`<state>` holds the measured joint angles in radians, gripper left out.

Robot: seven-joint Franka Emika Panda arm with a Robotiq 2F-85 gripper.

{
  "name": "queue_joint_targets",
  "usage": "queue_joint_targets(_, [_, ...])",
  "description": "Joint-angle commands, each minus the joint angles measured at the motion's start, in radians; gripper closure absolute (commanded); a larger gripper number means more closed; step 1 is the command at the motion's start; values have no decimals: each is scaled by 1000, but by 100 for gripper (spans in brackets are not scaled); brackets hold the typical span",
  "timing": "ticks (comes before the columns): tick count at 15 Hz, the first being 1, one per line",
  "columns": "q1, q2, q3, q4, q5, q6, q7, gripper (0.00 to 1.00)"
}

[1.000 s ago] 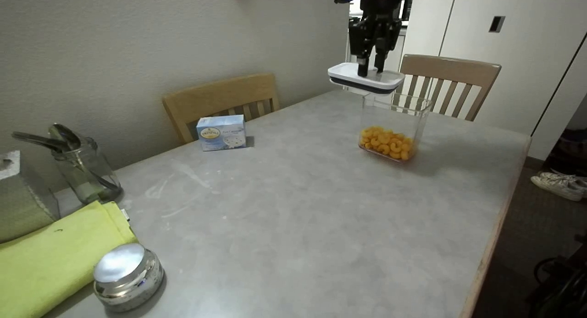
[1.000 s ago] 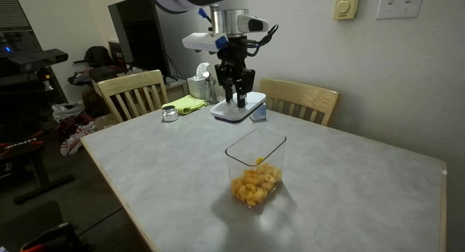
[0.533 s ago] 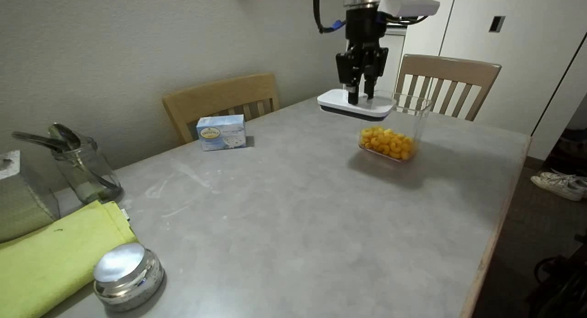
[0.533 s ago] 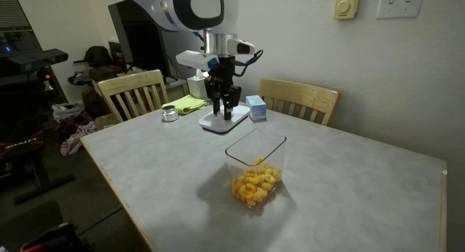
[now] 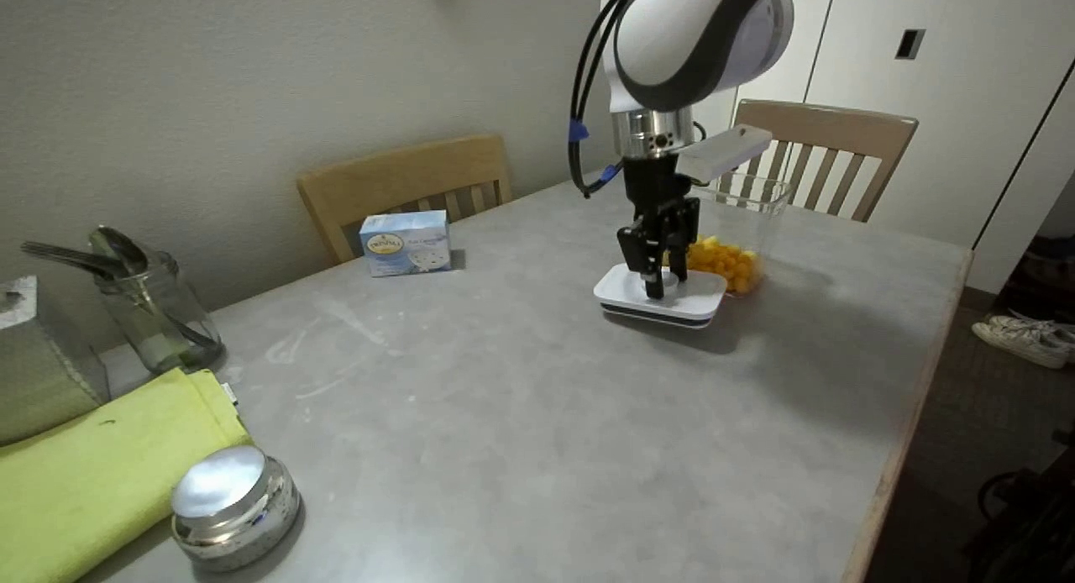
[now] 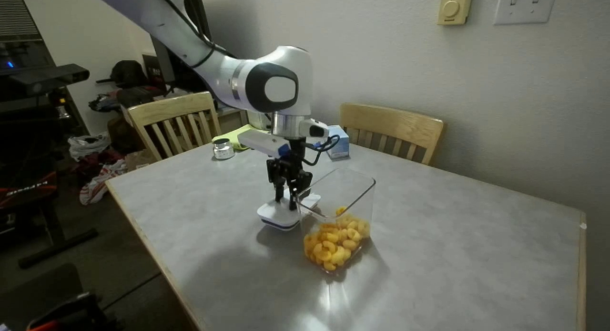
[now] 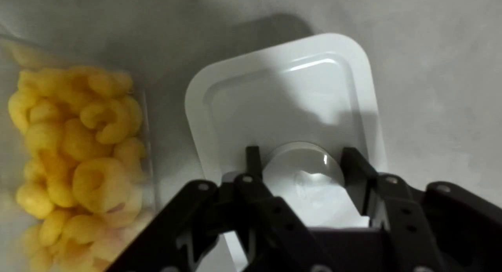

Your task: Press the button atop the lid and then put the lid on the table

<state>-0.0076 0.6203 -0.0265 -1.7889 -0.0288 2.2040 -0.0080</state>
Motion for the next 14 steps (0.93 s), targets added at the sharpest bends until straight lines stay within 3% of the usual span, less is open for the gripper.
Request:
queue_joint_targets(1, [6, 45, 9, 40, -10, -1, -11, 72])
queue_joint_targets(8, [2, 35, 3, 68, -20, -4, -36, 71])
queue_joint_targets(9, [-1, 20, 2, 61, -23, 3, -45, 22])
queue_joint_targets(14, [-31, -61, 12, 43, 7, 7, -87, 0])
